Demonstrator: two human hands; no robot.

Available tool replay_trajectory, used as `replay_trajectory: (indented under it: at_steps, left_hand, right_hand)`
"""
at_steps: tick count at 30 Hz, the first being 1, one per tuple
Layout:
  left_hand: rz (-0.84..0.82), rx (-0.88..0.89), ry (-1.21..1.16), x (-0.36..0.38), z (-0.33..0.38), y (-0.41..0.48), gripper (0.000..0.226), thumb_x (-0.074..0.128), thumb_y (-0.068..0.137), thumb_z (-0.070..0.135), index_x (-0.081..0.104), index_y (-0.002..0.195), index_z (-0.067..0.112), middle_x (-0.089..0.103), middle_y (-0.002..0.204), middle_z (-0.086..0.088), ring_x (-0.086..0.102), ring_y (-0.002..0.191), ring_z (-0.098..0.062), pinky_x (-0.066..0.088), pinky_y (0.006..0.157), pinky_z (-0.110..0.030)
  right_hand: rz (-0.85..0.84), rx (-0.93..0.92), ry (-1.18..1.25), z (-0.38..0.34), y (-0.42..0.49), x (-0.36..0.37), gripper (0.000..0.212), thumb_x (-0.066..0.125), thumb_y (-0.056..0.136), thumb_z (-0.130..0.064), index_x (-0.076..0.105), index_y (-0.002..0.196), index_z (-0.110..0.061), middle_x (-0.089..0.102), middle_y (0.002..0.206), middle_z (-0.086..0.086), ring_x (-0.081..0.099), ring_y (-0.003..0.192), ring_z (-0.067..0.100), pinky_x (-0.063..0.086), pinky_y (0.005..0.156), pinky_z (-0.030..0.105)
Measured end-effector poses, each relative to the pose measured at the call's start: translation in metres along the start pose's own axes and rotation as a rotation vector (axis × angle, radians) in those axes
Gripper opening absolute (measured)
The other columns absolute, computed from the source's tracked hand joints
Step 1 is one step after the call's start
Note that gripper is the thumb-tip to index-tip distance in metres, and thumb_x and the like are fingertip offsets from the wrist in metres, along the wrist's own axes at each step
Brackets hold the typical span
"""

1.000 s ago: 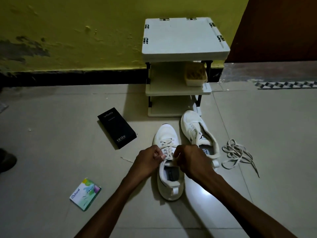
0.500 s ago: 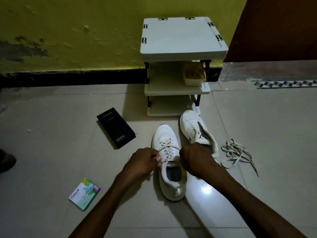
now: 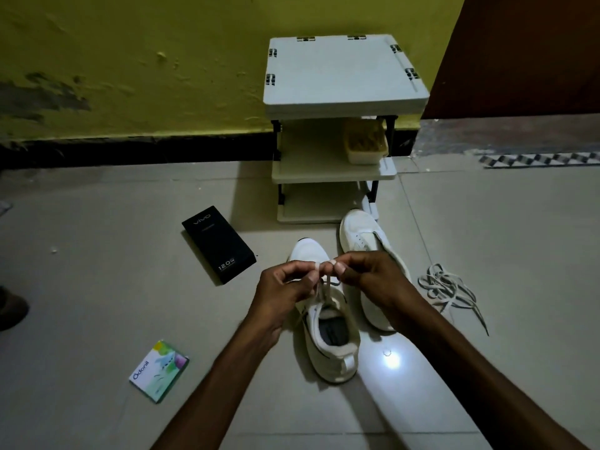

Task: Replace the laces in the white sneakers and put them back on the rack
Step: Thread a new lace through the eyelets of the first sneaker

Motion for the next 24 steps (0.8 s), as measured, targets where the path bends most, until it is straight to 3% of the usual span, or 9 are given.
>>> replay_trajectory:
  at_steps: [3,6,8,11,16,19,24]
  left_hand:
    - [0.082,0.08,0.083,-0.001,-0.002,0.002,0.015,0.071,0.085,0.001,0.076,0.093,0.013,0.076,0.091,-0.005,0.071,0.084,-0.018,0.056,0.078,-0.031]
    - [0.104,0.081,0.002,0.005,-0.007,-0.001,0.016,0.067,0.087,-0.003,0.074,0.094,0.01,0.076,0.084,0.003,0.072,0.079,-0.011,0.055,0.07,-0.02]
    - [0.106,0.04,-0.07,0.007,-0.01,-0.002,0.016,0.064,0.089,-0.003,0.072,0.093,0.01,0.076,0.082,0.003,0.072,0.077,-0.009,0.054,0.068,-0.018]
    - [0.103,0.003,-0.108,0.006,-0.017,-0.002,0.014,0.063,0.091,0.002,0.072,0.095,0.012,0.076,0.091,-0.005,0.073,0.082,-0.019,0.056,0.071,-0.025]
    - [0.085,0.016,-0.121,-0.002,-0.014,-0.004,0.015,0.058,0.094,0.001,0.069,0.102,0.006,0.074,0.086,0.0,0.072,0.077,-0.015,0.056,0.066,-0.022]
    - [0.068,0.037,-0.054,-0.007,-0.014,-0.003,0.016,0.058,0.095,0.004,0.07,0.103,0.011,0.074,0.089,0.0,0.073,0.083,-0.018,0.057,0.069,-0.025]
    - [0.03,0.14,0.071,-0.006,-0.01,-0.002,0.02,0.058,0.095,0.003,0.069,0.108,0.013,0.074,0.095,-0.005,0.072,0.09,-0.024,0.059,0.079,-0.032]
  right_hand:
    - [0.091,0.14,0.238,0.028,0.004,0.002,0.016,0.057,0.095,-0.007,0.073,0.094,-0.003,0.075,0.086,0.009,0.071,0.079,0.016,0.058,0.072,0.025]
    - [0.146,0.281,0.401,0.056,0.003,0.011,0.018,0.056,0.095,-0.006,0.074,0.092,-0.008,0.074,0.09,0.015,0.069,0.085,0.028,0.055,0.086,0.042]
    - [0.147,0.313,0.475,0.066,0.001,0.018,0.015,0.058,0.094,-0.005,0.072,0.098,-0.004,0.073,0.095,0.018,0.069,0.088,0.029,0.057,0.085,0.038]
    - [0.137,0.353,0.592,0.071,-0.006,0.027,0.015,0.057,0.093,-0.004,0.069,0.103,-0.002,0.074,0.091,0.012,0.071,0.077,0.017,0.056,0.064,0.022]
    - [0.106,0.377,0.651,0.068,-0.006,0.035,0.018,0.052,0.097,-0.011,0.069,0.103,-0.009,0.071,0.089,0.008,0.069,0.077,0.016,0.053,0.071,0.025]
    - [0.122,0.315,0.609,0.057,-0.005,0.035,0.02,0.052,0.099,-0.019,0.069,0.1,-0.009,0.069,0.083,0.008,0.067,0.078,0.02,0.052,0.079,0.032]
    - [0.157,0.202,0.571,0.043,-0.005,0.036,0.026,0.055,0.097,-0.022,0.07,0.108,-0.004,0.073,0.096,0.015,0.07,0.084,0.024,0.056,0.073,0.026]
Point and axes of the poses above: each hand's wrist, its own y-axis towards the middle knuckle, its own x-axis out of the palm, z = x × y, the point moved 8 cm from there along y, towards the middle knuckle
